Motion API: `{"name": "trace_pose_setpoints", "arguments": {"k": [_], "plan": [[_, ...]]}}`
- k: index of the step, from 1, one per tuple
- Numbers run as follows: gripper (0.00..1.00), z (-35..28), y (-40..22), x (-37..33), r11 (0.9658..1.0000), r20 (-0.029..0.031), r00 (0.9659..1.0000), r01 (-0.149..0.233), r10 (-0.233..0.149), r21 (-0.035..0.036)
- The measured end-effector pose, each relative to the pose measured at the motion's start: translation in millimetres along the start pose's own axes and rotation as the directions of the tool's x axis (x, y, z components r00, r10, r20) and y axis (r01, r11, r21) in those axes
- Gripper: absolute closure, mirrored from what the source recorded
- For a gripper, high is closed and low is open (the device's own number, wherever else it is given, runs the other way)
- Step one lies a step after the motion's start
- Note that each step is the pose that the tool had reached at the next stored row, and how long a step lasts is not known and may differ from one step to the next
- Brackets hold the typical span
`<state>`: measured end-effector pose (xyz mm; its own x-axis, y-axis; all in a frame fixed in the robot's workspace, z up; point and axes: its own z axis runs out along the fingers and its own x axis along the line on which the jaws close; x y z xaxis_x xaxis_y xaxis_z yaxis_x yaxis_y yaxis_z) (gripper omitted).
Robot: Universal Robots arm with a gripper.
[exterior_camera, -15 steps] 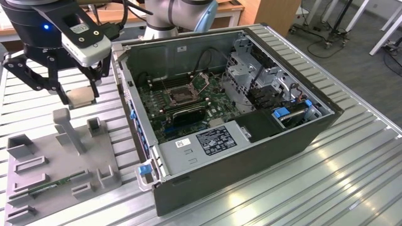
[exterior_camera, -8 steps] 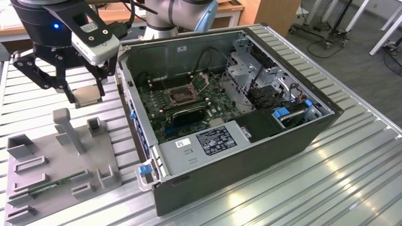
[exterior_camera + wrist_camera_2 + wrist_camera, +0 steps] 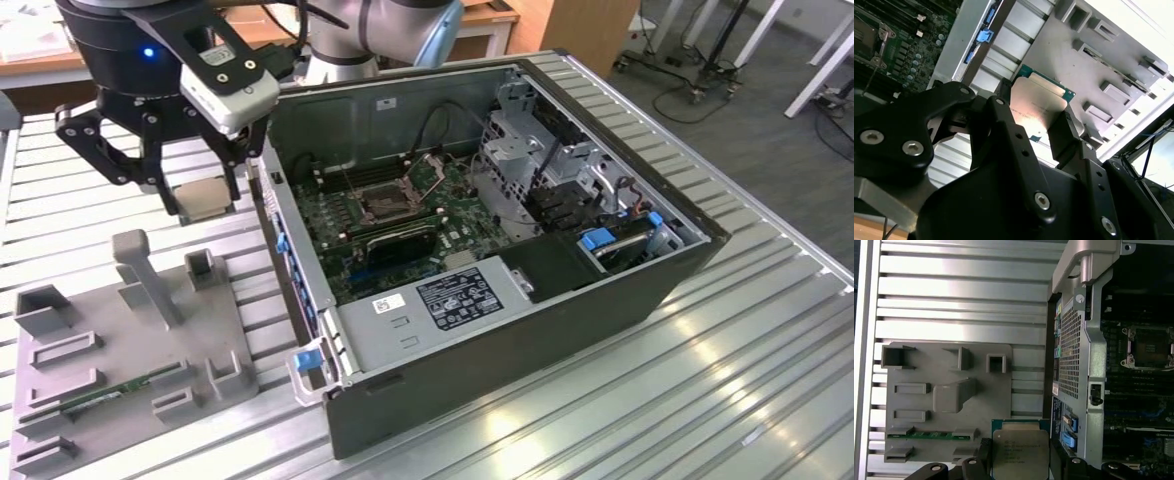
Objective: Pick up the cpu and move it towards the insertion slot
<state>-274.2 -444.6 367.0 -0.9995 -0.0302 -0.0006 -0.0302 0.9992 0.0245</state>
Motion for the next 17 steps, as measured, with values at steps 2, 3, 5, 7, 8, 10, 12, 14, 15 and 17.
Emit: {"name": "trace_pose_setpoints", "arguments": {"k": [2, 3, 5, 7, 8, 10, 12, 14, 15, 17], "plan": [[0.45, 0.0, -0.2, -4.7, 1.0000, 0.0000, 1.0000, 0.000, 0.000, 0.0000], [0.45, 0.0, -0.2, -6.9, 1.0000, -0.0001, 1.0000, 0.000, 0.000, 0.0001], [0.45, 0.0, -0.3, -11.0, 1.0000, 0.0000, 1.0000, 0.000, 0.000, 0.0000], [0.45, 0.1, -0.4, -15.1, 1.0000, 0.0001, 1.0000, 0.000, 0.000, 0.0000], [0.45, 0.1, -0.5, -17.2, 1.0000, 0.0001, 1.0000, 0.000, 0.000, -0.0001], [0.45, 0.0, -0.7, -21.6, 1.0000, 0.0000, 1.0000, 0.000, 0.000, 0.0000], [0.45, 0.0, -0.8, -25.8, 1.0000, 0.0000, 1.0000, 0.000, 0.000, 0.0000], [0.45, 0.0, -0.9, -30.1, 1.0000, 0.0000, 1.0000, 0.000, 0.000, 0.0000], [0.45, 0.0, -1.0, -32.2, 1.0000, 0.0000, 1.0000, 0.000, 0.000, 0.0000], [0.45, 0.1, -1.1, -36.7, 1.0000, 0.0000, 1.0000, 0.000, 0.000, 0.0000]]}}
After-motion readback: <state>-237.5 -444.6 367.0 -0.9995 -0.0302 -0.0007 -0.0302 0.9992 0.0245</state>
